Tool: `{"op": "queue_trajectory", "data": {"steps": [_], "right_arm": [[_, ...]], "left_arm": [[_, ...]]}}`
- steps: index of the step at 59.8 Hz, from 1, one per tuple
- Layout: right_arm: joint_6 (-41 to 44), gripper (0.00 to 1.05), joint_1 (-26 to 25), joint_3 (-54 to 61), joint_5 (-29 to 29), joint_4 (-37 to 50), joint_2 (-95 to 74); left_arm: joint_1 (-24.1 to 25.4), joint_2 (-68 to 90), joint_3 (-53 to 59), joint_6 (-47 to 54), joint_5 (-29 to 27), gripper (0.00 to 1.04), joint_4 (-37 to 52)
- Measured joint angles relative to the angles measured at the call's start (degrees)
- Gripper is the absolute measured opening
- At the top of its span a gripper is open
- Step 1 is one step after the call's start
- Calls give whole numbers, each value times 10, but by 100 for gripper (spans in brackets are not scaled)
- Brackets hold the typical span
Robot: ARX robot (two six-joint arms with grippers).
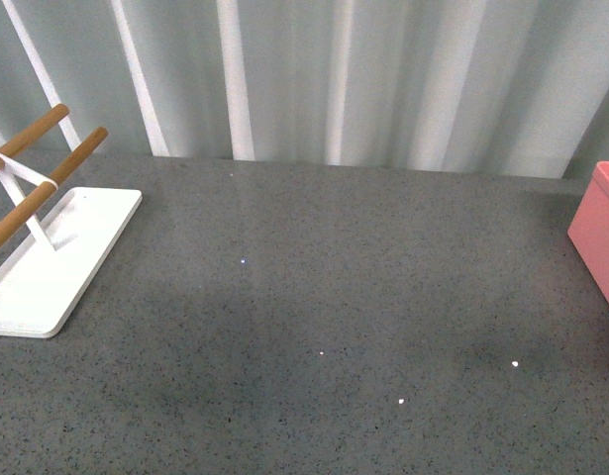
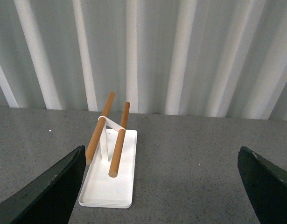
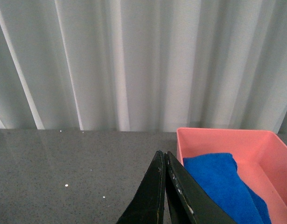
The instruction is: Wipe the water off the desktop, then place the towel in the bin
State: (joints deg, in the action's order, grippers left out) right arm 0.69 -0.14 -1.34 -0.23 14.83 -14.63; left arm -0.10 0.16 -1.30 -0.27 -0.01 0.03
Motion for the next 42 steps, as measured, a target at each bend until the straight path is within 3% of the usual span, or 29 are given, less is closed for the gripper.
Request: {"op": "queue_trajectory", "data": {"steps": [19, 26, 42], "right_arm": [[-1, 3, 0, 0, 0, -47, 47], [-1, 3, 0, 0, 0, -143, 126], [-1, 3, 0, 0, 2, -148, 144]], "left_arm": [[0, 0, 0, 0, 0, 98, 0], [0, 0, 0, 0, 0, 98, 0], [0, 0, 0, 0, 0, 98, 0]]}}
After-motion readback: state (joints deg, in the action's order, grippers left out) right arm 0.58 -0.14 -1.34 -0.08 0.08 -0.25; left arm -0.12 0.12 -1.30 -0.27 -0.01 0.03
